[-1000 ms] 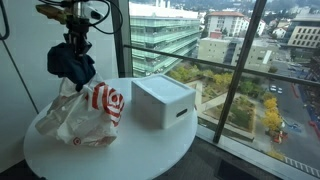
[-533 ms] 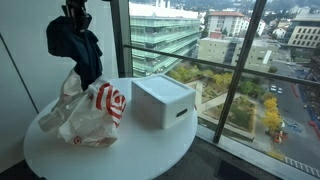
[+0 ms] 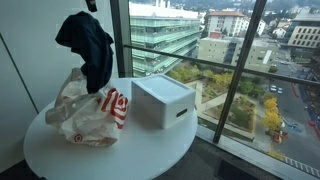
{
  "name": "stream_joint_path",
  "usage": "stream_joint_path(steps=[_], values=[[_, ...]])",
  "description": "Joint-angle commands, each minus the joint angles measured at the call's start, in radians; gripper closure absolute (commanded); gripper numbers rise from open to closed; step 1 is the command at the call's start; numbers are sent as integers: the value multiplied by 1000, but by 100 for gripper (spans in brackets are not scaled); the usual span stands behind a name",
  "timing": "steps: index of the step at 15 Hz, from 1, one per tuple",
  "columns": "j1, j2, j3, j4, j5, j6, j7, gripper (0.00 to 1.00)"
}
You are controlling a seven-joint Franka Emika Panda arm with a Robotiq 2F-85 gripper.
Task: Put the blue and pink shirts on the basket
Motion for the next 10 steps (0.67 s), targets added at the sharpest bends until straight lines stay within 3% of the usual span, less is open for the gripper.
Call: stream_joint_path(steps=[1,8,9,10], values=[[-58,-64,-1,-9,-14,81,69,86],[-96,-74,-1,-101,-54,46,34,87],[-89,-72,2,-127,-60,16,18,61],[-95,-72,17,-168,-93,17,22,62]])
